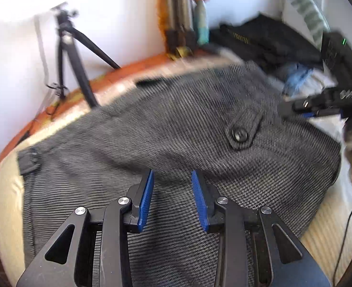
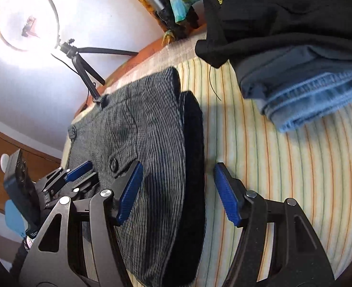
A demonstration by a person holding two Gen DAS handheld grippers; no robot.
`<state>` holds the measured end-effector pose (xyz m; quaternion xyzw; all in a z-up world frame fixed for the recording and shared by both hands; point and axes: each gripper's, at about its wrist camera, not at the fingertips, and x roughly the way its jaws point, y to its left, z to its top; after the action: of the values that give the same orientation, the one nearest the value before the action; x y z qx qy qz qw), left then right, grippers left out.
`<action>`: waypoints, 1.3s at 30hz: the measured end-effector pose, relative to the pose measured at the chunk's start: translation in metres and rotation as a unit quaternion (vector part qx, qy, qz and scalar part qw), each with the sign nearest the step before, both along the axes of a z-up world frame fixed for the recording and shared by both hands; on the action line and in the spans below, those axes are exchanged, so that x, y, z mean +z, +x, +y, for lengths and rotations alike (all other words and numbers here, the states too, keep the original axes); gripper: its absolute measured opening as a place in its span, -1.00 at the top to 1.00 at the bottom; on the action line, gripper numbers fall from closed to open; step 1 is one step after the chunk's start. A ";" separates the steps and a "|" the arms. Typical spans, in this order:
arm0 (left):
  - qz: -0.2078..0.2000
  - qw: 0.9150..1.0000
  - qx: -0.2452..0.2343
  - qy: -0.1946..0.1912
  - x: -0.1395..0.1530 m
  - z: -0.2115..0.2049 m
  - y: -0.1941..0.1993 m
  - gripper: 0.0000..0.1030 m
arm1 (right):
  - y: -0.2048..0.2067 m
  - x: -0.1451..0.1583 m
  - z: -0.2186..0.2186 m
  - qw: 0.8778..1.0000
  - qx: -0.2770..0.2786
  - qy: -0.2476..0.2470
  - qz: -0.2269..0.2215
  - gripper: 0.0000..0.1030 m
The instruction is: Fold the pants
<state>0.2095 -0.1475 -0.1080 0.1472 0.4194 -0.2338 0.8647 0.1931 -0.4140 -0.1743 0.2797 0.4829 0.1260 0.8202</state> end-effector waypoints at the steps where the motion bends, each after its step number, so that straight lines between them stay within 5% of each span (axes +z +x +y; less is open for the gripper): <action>1: -0.005 1.000 0.005 -0.004 0.002 0.003 0.000 0.39 | 0.000 -0.001 0.000 1.000 0.002 0.006 -0.002 -0.28; 5: -0.035 0.999 0.028 0.001 0.006 0.008 0.004 0.39 | 0.001 -0.002 0.004 1.000 0.008 0.008 -0.005 -0.18; 11: -0.009 0.999 0.033 0.020 -0.022 -0.009 0.023 0.38 | 0.001 -0.004 0.012 1.000 0.022 0.013 -0.007 -0.03; 13: -0.031 0.999 0.026 0.029 -0.028 -0.016 0.022 0.36 | 0.003 -0.010 0.015 0.999 0.029 0.040 0.005 0.40; 18: -0.030 0.999 0.036 0.016 -0.021 -0.008 0.022 0.36 | 0.004 -0.007 0.017 0.999 0.023 0.043 -0.001 0.55; 27: -0.067 0.995 0.076 -0.005 0.016 0.037 -0.023 0.35 | 0.002 0.016 0.017 0.995 -0.001 0.103 -0.009 0.59; 32: -0.061 0.996 0.039 0.044 -0.011 0.032 -0.044 0.35 | 0.002 0.031 0.025 0.991 -0.011 0.131 -0.018 0.60; 39: -0.037 0.998 0.040 0.033 -0.026 0.035 -0.036 0.30 | -0.004 0.054 0.039 0.988 -0.012 0.149 -0.035 0.60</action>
<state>0.1732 -0.1130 -0.1340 0.1676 0.4007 -0.1794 0.8827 0.1895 -0.3750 -0.1205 0.3998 0.4264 0.1963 0.7873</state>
